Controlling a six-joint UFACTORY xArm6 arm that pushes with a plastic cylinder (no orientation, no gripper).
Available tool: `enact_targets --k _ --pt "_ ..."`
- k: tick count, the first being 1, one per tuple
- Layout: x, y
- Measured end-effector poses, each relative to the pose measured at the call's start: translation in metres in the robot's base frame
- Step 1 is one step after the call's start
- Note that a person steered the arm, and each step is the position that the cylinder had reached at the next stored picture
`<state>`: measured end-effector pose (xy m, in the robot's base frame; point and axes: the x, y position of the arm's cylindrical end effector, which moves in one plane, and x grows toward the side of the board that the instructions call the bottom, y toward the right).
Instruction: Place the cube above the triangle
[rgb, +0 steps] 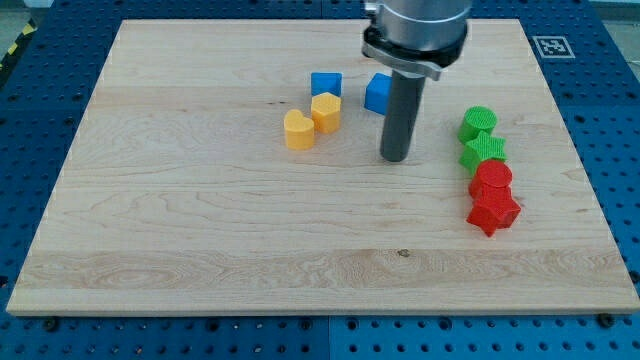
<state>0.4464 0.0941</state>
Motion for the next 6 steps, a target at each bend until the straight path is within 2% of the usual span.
enact_targets --k 1,2,4,6 --pt "-0.004 0.031" --pt "-0.024 0.030" --pt "-0.067 -0.009" --pt "-0.110 -0.014"
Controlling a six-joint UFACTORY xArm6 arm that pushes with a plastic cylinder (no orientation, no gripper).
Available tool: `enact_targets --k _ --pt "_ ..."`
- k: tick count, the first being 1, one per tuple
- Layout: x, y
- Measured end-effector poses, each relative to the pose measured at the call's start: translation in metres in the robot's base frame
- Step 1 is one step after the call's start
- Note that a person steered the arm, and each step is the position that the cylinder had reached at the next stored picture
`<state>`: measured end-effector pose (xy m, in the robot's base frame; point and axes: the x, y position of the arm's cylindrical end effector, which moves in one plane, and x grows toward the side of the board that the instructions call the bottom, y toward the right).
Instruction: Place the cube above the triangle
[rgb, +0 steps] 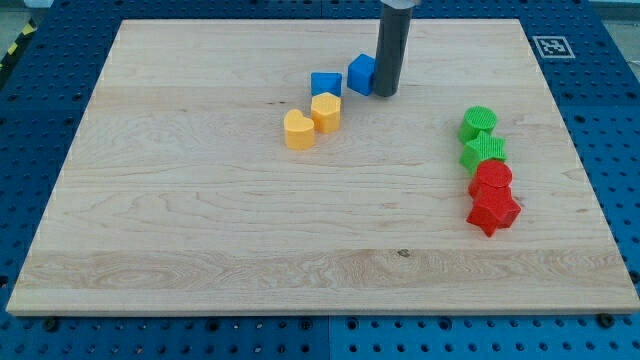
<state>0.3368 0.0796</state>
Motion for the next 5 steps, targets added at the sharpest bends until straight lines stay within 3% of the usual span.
enact_targets --k 3,5 --pt "-0.013 -0.011" --pt "-0.059 -0.026"
